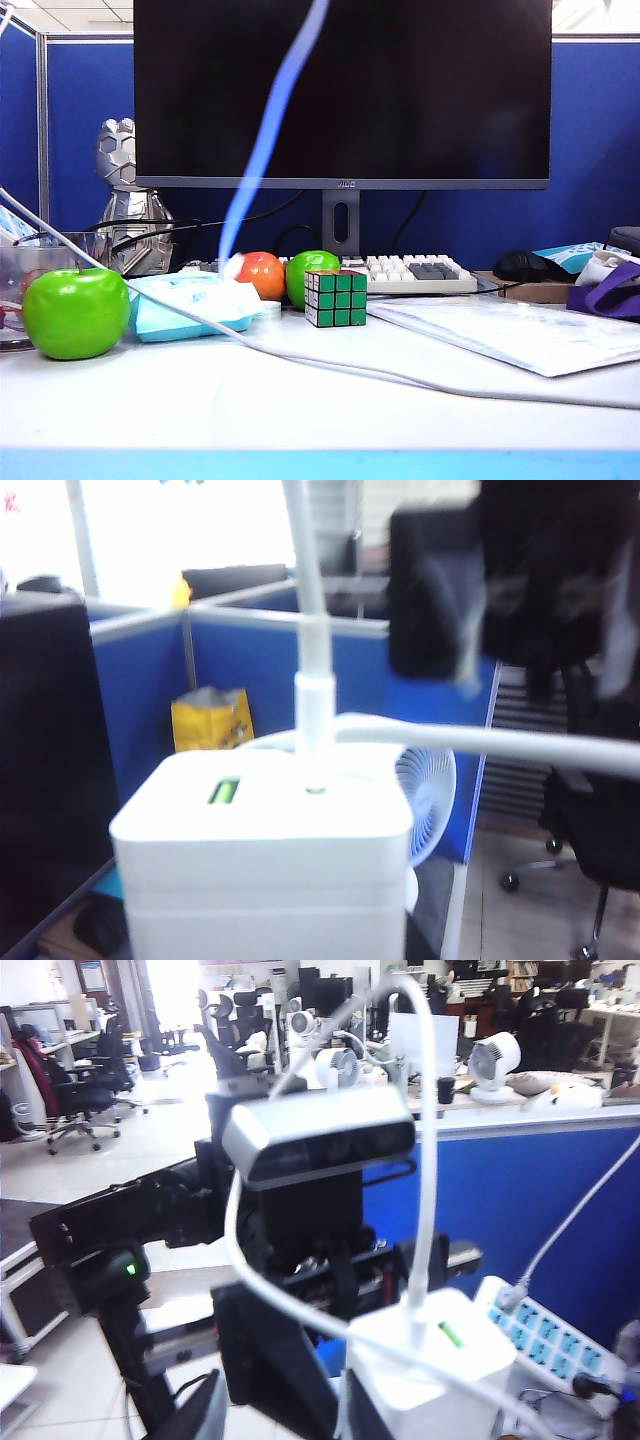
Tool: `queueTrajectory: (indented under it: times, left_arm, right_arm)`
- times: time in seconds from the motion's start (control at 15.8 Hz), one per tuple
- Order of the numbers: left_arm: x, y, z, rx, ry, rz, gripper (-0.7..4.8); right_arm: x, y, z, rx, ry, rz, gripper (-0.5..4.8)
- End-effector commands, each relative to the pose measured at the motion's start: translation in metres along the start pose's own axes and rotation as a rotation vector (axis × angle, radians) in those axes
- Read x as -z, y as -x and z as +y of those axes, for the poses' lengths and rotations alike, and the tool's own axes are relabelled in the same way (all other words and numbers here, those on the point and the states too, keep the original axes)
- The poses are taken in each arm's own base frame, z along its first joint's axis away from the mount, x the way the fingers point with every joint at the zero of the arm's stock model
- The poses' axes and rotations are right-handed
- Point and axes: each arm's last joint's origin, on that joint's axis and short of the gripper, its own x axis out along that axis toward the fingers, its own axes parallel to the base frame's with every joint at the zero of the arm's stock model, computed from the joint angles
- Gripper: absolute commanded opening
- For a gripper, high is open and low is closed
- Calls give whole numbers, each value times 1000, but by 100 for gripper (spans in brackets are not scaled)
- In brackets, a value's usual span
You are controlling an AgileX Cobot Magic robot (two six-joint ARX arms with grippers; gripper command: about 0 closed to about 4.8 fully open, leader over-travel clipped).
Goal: Pick up the Type-C charging cable and the charging base, insert one end of the Type-C charger into the corresponding slot on the base, and finally place the plugged-in charger back on the table.
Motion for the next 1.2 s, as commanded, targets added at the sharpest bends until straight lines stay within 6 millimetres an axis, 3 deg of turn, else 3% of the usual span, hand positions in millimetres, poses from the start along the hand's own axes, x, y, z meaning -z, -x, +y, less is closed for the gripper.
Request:
queueTrajectory:
  times: [0.06,0.38,0.63,0.88,1.2]
  left_arm:
    - [-3,2,-1,-1,-21,-5,-6]
    - [11,-1,6,-181,41,111,-6]
    - [44,-22,23,-328,156,300,-6]
    - [99,-59,46,-330,256,551,-6]
    - [191,-98,72,-393,364,950,-6]
  right_arm:
    - [-3,4,3,137,21,-12,154]
    - [-2,6,-1,337,7,0,153]
    - [-2,7,-3,375,7,0,153]
    - [-2,7,-3,416,7,0,153]
    - [-2,7,-3,417,7,0,153]
